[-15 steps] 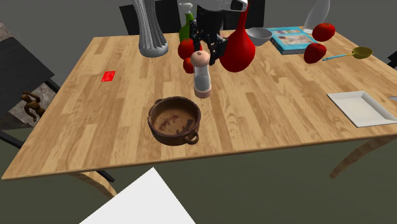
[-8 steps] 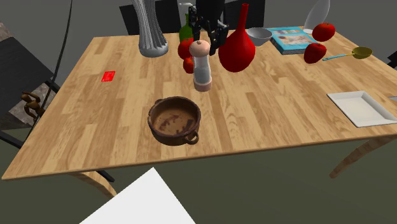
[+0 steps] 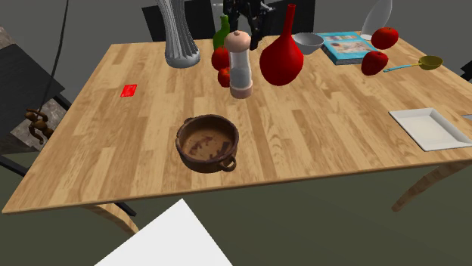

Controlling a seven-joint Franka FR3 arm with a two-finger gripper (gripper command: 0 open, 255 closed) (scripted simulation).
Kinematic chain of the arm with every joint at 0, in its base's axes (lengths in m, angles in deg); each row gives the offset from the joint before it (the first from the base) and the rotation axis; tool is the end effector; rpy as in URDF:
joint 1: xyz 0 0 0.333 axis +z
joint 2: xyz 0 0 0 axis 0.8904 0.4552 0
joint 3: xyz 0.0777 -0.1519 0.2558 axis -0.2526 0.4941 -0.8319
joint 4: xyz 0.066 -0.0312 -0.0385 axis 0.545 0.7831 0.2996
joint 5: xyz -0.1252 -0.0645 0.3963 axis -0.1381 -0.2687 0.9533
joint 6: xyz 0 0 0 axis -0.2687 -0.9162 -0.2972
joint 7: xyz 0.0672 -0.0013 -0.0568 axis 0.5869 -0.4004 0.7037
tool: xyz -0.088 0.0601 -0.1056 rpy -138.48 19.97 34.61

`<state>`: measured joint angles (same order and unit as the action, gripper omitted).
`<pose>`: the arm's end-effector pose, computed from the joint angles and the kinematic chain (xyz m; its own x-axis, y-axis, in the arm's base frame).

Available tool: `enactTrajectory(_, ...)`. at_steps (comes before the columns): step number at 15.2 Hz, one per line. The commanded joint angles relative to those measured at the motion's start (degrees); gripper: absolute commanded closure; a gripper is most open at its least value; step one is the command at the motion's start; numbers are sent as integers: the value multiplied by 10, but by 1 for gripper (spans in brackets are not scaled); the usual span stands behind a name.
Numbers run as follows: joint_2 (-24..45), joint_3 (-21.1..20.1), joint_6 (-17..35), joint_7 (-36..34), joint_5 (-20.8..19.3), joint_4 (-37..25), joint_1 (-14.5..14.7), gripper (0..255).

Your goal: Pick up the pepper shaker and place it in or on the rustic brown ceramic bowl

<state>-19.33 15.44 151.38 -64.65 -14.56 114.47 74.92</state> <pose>0.5921 0.3203 0.4703 1.0000 -0.0050 0.0065 -0.0040 -0.9892 -0.1464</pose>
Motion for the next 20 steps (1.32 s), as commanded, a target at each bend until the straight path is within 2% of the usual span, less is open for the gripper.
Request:
enactTrajectory(1,2,0,-16,-2,-1,-17,1,255)
enactTrajectory(3,3,0,-29,-3,-1,-31,1,255)
enactTrajectory(9,-135,-5,-34,4,40,96,-10,255)
enactTrajectory(16,-288,1,-77,8,84,200,-6,255)
enactTrajectory(20,-292,1,-46,13,87,235,-4,255)
